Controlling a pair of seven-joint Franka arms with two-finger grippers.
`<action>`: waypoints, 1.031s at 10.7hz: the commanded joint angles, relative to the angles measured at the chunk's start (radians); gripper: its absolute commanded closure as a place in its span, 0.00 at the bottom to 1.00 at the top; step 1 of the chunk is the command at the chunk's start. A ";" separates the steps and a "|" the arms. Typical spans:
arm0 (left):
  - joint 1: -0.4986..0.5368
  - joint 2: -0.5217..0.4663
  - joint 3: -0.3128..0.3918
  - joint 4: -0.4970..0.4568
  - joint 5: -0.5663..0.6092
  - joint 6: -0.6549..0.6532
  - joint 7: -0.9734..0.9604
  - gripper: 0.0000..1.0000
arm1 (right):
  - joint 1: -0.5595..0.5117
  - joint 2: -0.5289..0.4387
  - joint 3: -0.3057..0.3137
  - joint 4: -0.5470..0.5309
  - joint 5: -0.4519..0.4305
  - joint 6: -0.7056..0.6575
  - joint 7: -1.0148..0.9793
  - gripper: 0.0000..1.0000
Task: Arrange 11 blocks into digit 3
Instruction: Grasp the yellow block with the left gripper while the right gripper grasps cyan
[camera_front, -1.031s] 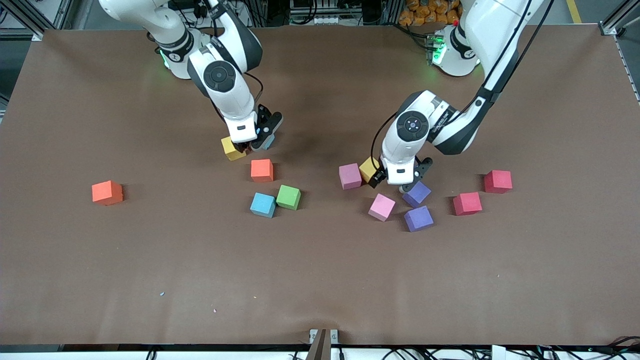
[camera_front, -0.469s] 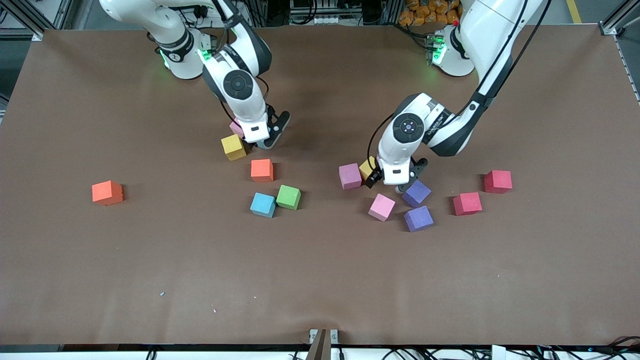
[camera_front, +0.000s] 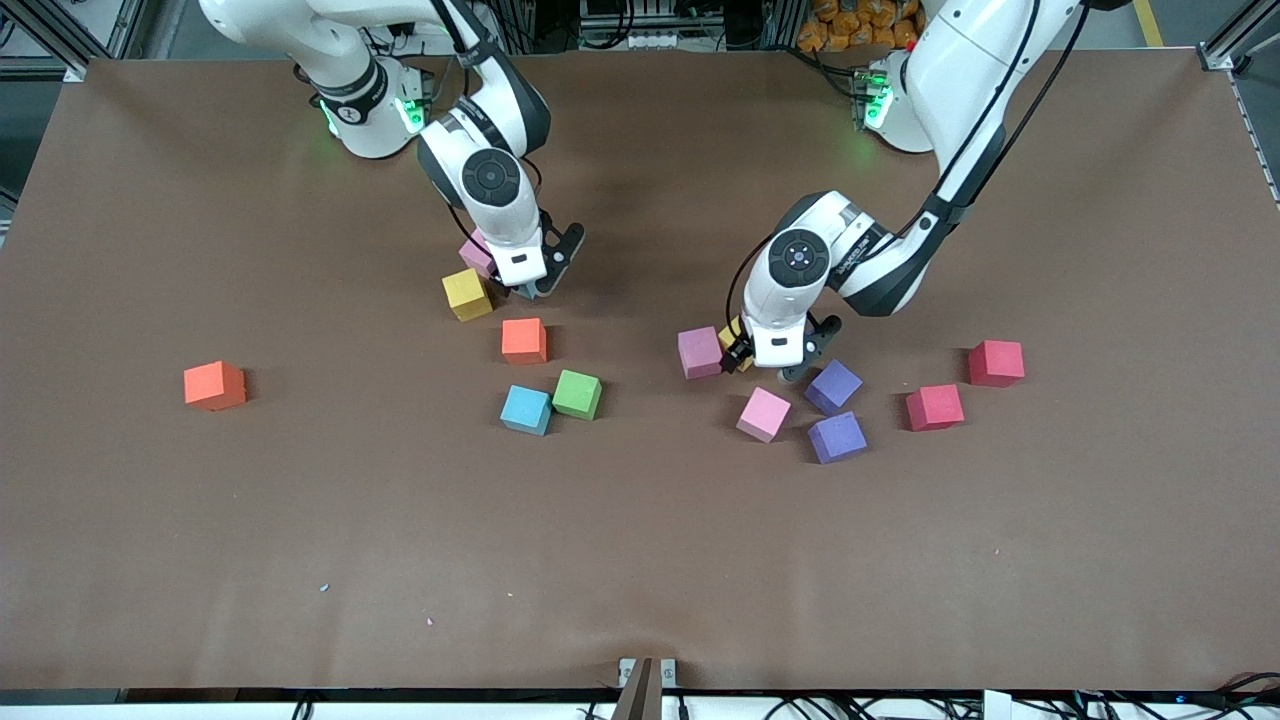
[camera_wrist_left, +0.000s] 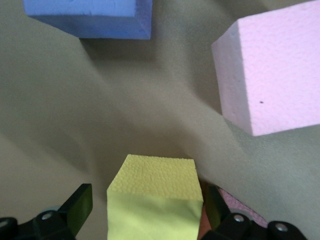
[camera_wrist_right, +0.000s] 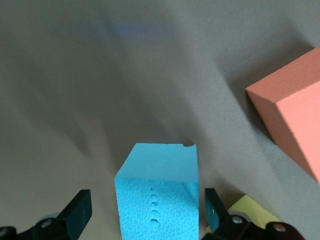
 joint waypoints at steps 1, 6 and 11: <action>-0.003 0.016 -0.001 0.013 0.042 0.008 -0.061 0.00 | 0.009 0.010 -0.008 -0.036 0.018 0.029 -0.011 0.00; -0.020 0.011 -0.001 0.013 0.042 0.008 -0.118 0.58 | 0.017 0.015 -0.008 -0.039 0.015 0.067 -0.016 0.99; 0.002 -0.073 -0.003 0.013 0.040 -0.036 -0.185 1.00 | 0.033 -0.058 0.005 -0.048 0.020 0.051 -0.083 1.00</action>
